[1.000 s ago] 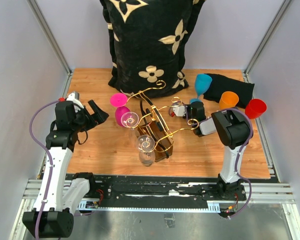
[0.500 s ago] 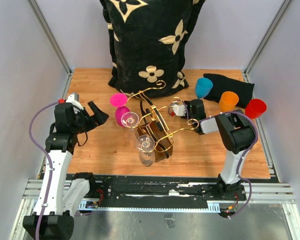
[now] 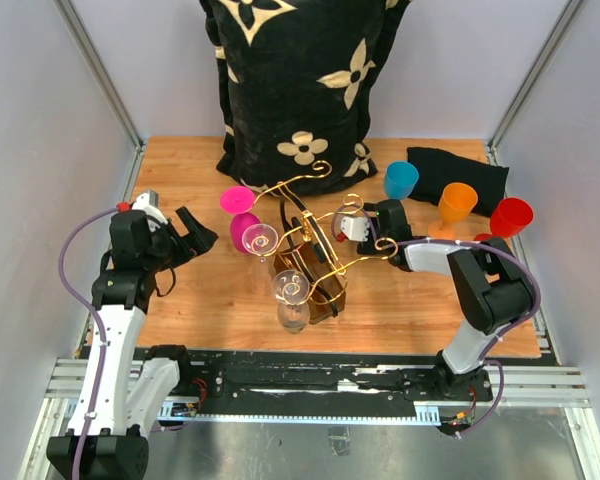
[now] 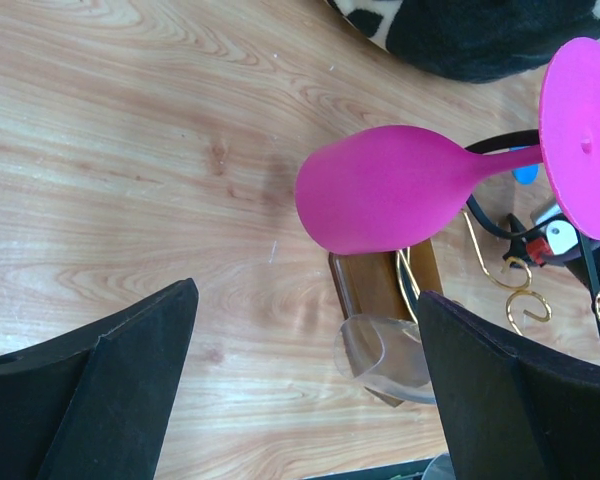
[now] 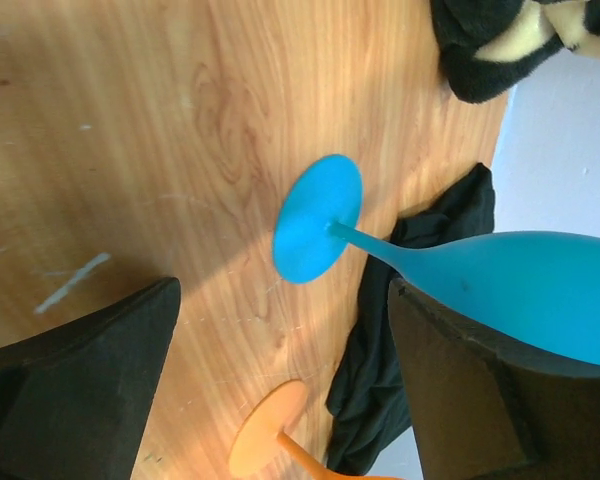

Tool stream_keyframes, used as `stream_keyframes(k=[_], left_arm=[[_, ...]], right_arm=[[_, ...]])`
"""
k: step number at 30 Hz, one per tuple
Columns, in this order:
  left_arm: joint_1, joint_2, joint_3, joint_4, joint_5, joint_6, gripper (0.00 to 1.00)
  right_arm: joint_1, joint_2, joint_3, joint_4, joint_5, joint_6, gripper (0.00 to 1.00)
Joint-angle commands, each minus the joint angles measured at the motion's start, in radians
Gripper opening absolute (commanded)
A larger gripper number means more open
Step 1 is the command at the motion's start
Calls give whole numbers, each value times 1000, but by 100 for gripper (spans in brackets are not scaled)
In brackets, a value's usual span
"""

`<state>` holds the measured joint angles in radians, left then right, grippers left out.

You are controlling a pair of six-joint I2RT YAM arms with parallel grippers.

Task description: Take the wine glass off the wine glass rack

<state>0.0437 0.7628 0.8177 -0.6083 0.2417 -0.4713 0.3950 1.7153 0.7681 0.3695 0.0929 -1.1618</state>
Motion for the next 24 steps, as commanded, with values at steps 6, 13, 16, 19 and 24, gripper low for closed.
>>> stream_keyframes(k=[6, 13, 16, 19, 24], left_arm=[[2, -36, 9, 0, 20, 6, 97], [2, -55, -5, -6, 34, -7, 97], [2, -63, -17, -3, 23, -7, 97], [3, -60, -29, -2, 25, -6, 97], [3, -56, -30, -7, 12, 9, 97]], right_arm=[[59, -78, -49, -479, -99, 225, 89], [37, -83, 36, -698, -147, 424, 87], [-14, -66, 90, -817, -199, 544, 86], [-85, -38, 155, -928, -272, 681, 92], [-248, 22, 266, -1103, -583, 844, 99]])
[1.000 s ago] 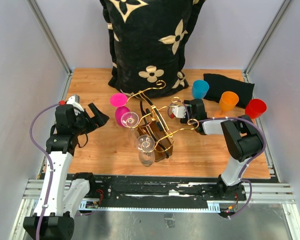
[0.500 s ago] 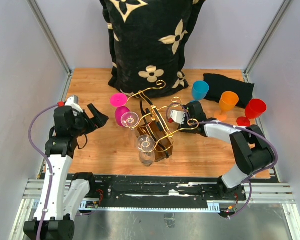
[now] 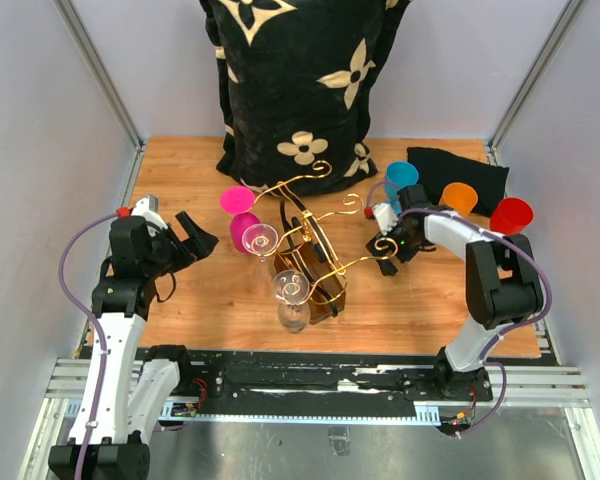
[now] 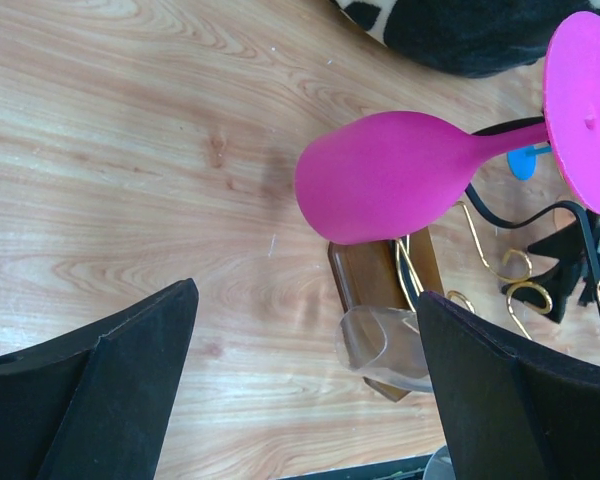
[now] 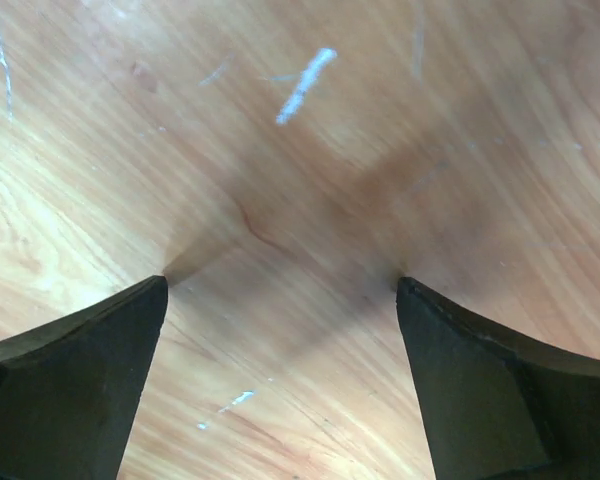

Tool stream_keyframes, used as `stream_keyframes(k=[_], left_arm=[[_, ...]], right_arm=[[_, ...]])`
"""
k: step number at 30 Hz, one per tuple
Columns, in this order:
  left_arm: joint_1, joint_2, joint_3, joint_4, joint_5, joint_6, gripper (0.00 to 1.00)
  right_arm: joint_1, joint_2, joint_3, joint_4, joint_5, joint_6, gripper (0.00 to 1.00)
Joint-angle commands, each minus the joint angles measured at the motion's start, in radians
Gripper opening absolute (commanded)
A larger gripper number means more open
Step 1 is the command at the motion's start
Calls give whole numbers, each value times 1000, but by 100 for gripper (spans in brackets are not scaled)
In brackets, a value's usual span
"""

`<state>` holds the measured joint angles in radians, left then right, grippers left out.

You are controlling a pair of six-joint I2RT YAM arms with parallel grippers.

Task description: Take the wine glass off the wine glass rack

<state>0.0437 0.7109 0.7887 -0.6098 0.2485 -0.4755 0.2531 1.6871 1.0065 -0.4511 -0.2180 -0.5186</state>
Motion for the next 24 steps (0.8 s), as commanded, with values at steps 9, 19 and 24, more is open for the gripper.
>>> stream_keyframes(k=[9, 19, 24], left_arm=[[3, 17, 9, -12, -8, 27, 97], [2, 28, 2, -1, -29, 15, 97], [3, 28, -4, 23, -54, -18, 96]], right_arm=[[-211, -286, -8, -272, -205, 465, 99], [159, -584, 467, -629, 996, 761, 99], [367, -385, 748, -713, 1004, 719, 98]])
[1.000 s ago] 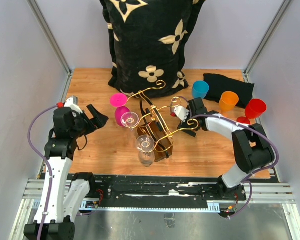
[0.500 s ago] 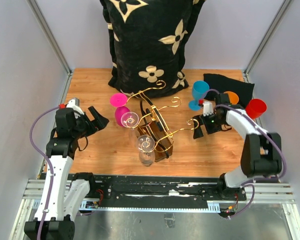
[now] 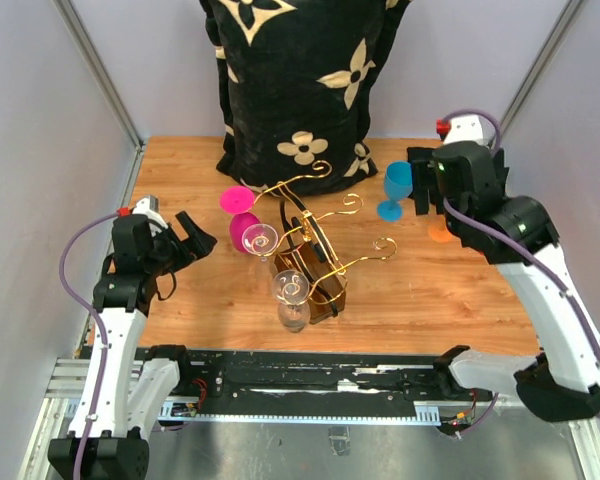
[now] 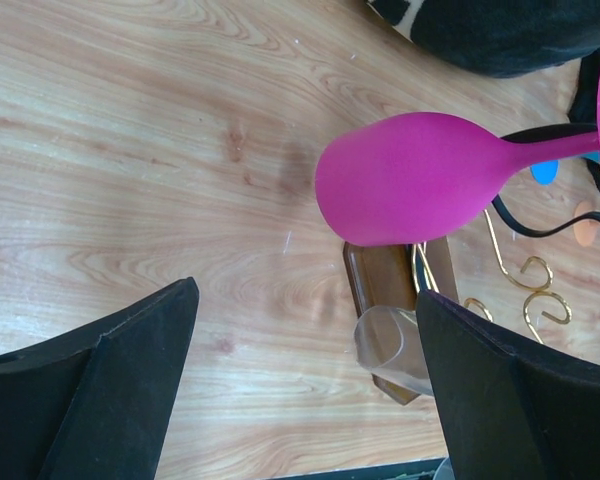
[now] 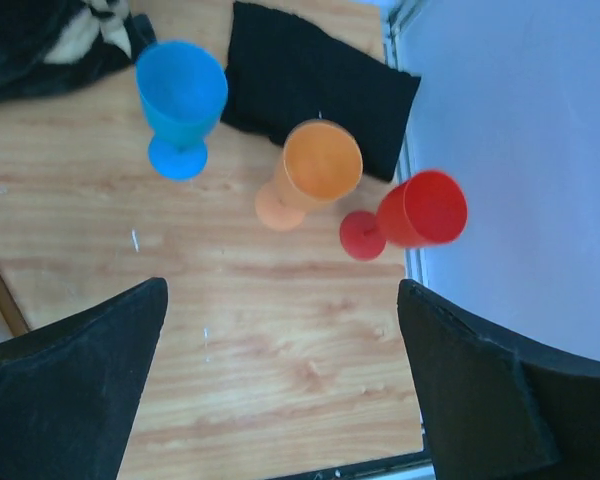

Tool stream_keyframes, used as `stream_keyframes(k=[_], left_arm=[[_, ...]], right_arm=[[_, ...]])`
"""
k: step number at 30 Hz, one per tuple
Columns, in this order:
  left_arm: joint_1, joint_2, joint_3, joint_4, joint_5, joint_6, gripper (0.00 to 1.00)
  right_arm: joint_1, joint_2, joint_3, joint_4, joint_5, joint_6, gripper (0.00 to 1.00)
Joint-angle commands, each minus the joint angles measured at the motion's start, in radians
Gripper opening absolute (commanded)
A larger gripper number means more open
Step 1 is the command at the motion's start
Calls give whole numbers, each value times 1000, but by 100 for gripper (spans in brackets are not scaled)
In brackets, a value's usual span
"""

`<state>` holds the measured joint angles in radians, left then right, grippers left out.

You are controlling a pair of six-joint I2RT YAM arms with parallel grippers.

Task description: Take the wine glass off the wine glass rack

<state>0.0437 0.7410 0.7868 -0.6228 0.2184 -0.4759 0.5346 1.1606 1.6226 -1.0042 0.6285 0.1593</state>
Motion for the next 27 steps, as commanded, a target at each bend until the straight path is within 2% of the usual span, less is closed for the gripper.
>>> stream_keyframes(k=[1, 2, 3, 4, 5, 6, 8, 9, 11, 12, 13, 14, 15, 17, 19, 24, 27], left_arm=[[3, -2, 6, 37, -36, -20, 96], [3, 0, 22, 37, -51, -22, 95], [3, 0, 34, 38, -61, -23, 95], [2, 4, 50, 42, -62, -23, 95], [2, 12, 67, 44, -62, -25, 95], [2, 23, 82, 46, -59, -28, 95], [2, 48, 111, 61, -44, -31, 91], [2, 61, 125, 77, -28, -33, 86], [2, 85, 151, 115, 23, -41, 68], [2, 95, 167, 132, 44, -54, 59], [2, 102, 180, 148, 49, -65, 49], [2, 108, 194, 166, 50, -75, 43], [2, 117, 207, 180, 52, -83, 41], [4, 141, 223, 217, 66, -98, 44], [2, 186, 231, 256, 105, -115, 56], [2, 247, 217, 390, 156, -198, 59], [2, 304, 237, 400, 189, -208, 62]], right_arm=[[86, 141, 165, -112, -26, 44, 98], [87, 119, 159, 14, -209, 38, 100], [86, 86, 118, 145, -380, 53, 84], [87, 55, 71, 263, -529, 92, 56], [87, 43, 42, 341, -639, 136, 14], [87, 60, 48, 356, -728, 175, 2], [87, 164, 167, 246, -883, 202, 1], [87, 214, 235, 204, -956, 206, 1], [102, 256, 240, 209, -1036, 218, 1], [107, 256, 218, 235, -1059, 222, 5], [110, 249, 197, 256, -1061, 228, 16], [114, 238, 175, 272, -1048, 222, 23], [115, 228, 156, 282, -1033, 214, 25], [115, 216, 139, 277, -1002, 187, 27], [116, 217, 143, 259, -981, 156, 29], [116, 259, 180, 222, -1015, 121, 37], [120, 298, 213, 178, -1039, 100, 38]])
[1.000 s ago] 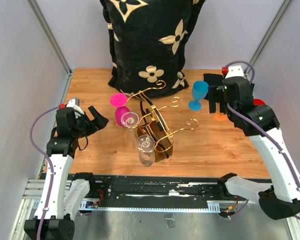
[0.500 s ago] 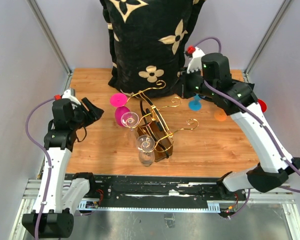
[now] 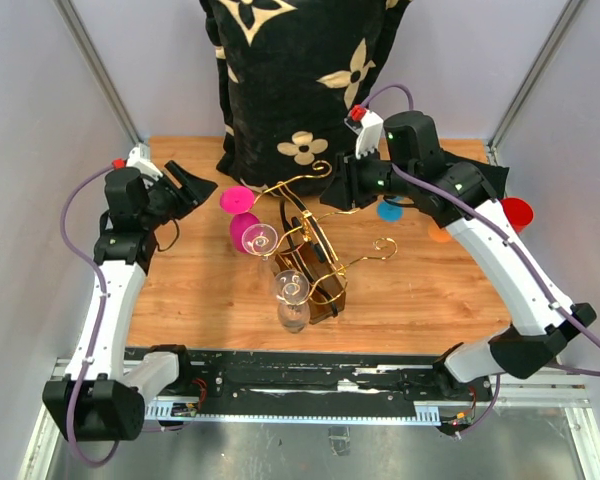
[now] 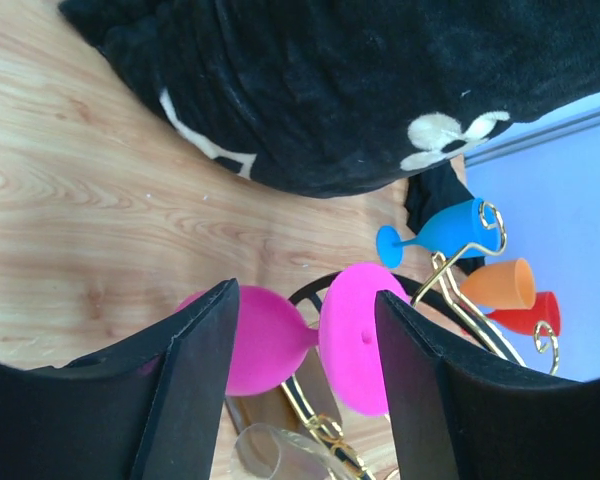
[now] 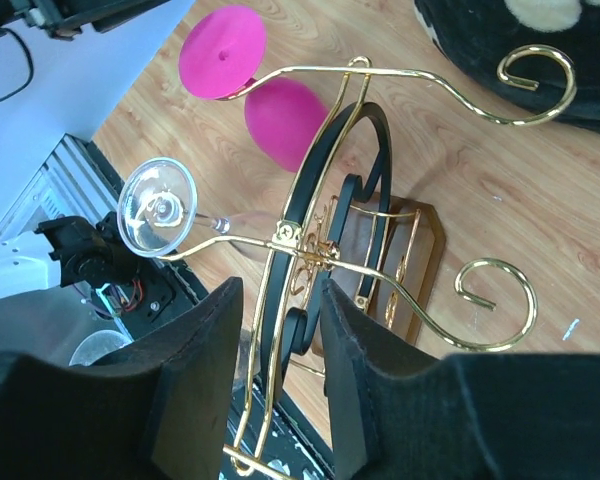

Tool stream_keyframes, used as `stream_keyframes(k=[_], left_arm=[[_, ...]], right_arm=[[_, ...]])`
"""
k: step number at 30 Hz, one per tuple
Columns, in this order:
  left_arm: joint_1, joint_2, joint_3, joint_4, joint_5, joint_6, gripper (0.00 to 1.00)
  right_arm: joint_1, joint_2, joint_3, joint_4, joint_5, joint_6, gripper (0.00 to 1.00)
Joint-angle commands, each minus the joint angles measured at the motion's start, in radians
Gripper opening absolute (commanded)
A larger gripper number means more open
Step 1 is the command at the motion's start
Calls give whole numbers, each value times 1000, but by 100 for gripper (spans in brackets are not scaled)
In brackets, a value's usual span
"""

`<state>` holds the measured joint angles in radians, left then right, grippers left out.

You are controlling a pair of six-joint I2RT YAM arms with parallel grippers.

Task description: Take the wine glass off the wine glass rack

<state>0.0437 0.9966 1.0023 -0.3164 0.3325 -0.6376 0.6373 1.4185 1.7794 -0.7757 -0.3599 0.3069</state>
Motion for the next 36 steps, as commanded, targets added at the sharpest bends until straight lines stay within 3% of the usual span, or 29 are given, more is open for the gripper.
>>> stream_keyframes(k=[1, 7, 14, 17, 22, 36], left_arm=[[1, 63, 26, 95, 78, -48, 64], [-37, 125, 40, 81, 85, -34, 63], [-83, 119, 13, 126, 95, -45, 49], [-89, 119, 7, 132, 122, -47, 37], [-97, 102, -15, 126, 121, -29, 1], [-97, 62, -2, 149, 59, -31, 1]], right_arm=[[17, 46, 57, -55, -51, -51, 39], [19, 46, 44, -39, -35, -58, 43], [17, 46, 24, -40, -8, -61, 43], [17, 42, 10, -29, -1, -56, 44], [15, 33, -3, -21, 14, -58, 45], [-18, 7, -63, 11, -7, -50, 44]])
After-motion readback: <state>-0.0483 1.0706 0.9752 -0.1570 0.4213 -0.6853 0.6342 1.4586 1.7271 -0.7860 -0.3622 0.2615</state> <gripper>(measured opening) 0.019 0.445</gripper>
